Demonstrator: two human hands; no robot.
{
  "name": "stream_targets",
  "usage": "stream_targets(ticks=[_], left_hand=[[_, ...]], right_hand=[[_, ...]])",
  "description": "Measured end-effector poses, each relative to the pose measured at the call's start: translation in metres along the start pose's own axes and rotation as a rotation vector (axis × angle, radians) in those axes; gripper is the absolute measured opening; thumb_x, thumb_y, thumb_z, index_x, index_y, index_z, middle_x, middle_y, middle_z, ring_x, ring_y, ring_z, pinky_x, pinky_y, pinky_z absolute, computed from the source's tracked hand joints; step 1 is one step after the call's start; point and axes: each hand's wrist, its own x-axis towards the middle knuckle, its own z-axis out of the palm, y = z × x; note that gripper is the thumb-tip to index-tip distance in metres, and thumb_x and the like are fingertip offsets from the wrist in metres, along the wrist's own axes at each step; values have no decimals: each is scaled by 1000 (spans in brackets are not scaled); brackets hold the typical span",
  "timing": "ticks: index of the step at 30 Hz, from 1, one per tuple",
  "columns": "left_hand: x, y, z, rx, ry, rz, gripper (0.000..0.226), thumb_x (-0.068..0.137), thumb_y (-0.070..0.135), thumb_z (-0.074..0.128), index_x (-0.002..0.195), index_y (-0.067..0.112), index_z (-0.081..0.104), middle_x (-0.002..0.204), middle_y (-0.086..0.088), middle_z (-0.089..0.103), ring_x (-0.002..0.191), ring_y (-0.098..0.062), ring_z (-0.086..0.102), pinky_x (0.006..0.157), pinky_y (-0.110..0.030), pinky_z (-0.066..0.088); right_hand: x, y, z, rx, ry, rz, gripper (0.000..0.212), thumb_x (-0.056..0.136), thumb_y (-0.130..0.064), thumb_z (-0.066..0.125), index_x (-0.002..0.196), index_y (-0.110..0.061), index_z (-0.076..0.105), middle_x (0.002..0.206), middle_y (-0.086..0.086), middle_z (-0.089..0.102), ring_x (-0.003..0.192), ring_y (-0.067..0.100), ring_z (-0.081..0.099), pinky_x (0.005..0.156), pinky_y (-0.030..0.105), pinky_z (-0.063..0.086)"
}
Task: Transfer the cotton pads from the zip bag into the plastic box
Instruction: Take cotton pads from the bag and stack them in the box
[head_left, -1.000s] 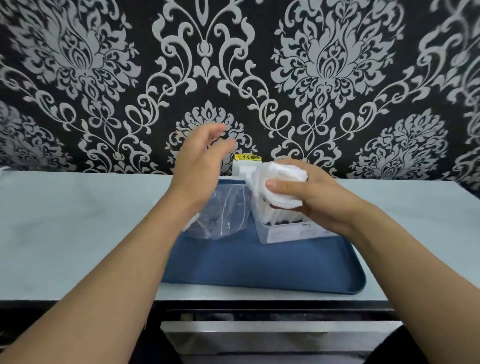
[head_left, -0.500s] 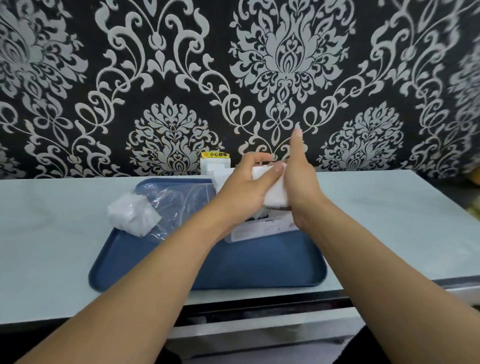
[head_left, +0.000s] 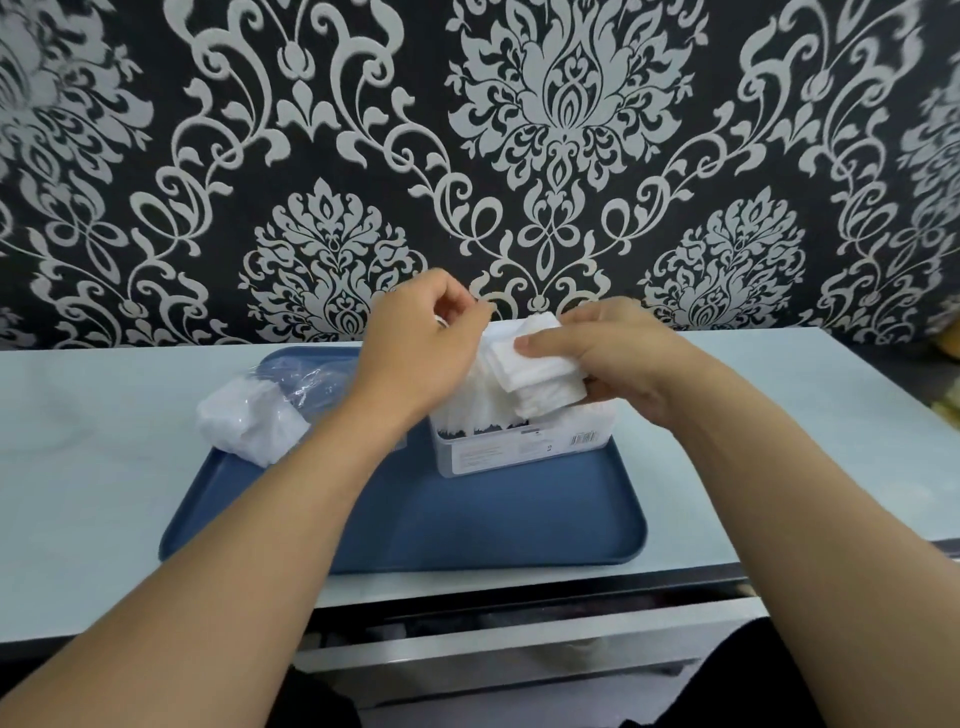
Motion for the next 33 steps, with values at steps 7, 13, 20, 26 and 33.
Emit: stream_targets(ticks=[7, 13, 20, 26, 33], left_hand=[[-14, -11, 1, 459, -539, 109, 14, 80, 18, 68, 67, 18, 71, 68, 4, 72, 66, -13, 67, 64, -28, 56], [-19, -12, 8, 650, -628, 57, 42, 91, 37, 57, 54, 16, 55, 55, -2, 51, 53, -21, 47, 49, -29, 34], [-20, -12, 4, 659, -671, 82, 33, 95, 23, 44, 63, 27, 48, 69, 5, 48, 78, -24, 52, 61, -30, 36], [-22, -19, 7, 610, -671, 117, 32, 93, 16, 41, 63, 25, 49, 72, 2, 52, 82, -28, 57, 65, -34, 45], [-25, -10, -20, 221, -389, 194, 24, 81, 3, 60, 83, 18, 79, 82, 3, 75, 71, -12, 64, 68, -24, 54]], right_hand=[[13, 4, 33, -750, 202, -95, 65, 65, -32, 85, 115, -8, 53, 96, 3, 57, 86, 23, 59, 67, 32, 52], [21, 10, 47, -1157, 202, -34, 52, 78, -21, 65, 128, -16, 50, 135, 8, 55, 109, 24, 60, 68, 30, 40], [40, 34, 39, -1047, 273, 29, 107, 64, -62, 72, 150, -26, 18, 149, 13, 30, 140, 36, 24, 102, 49, 35], [47, 42, 41, -918, 172, 162, 108, 79, -41, 64, 156, -33, -11, 166, 2, -9, 152, 31, -14, 120, 58, 5], [18, 17, 31, -648, 206, -39, 128, 40, -75, 64, 153, -31, 23, 158, 5, 25, 148, 22, 17, 117, 53, 23]])
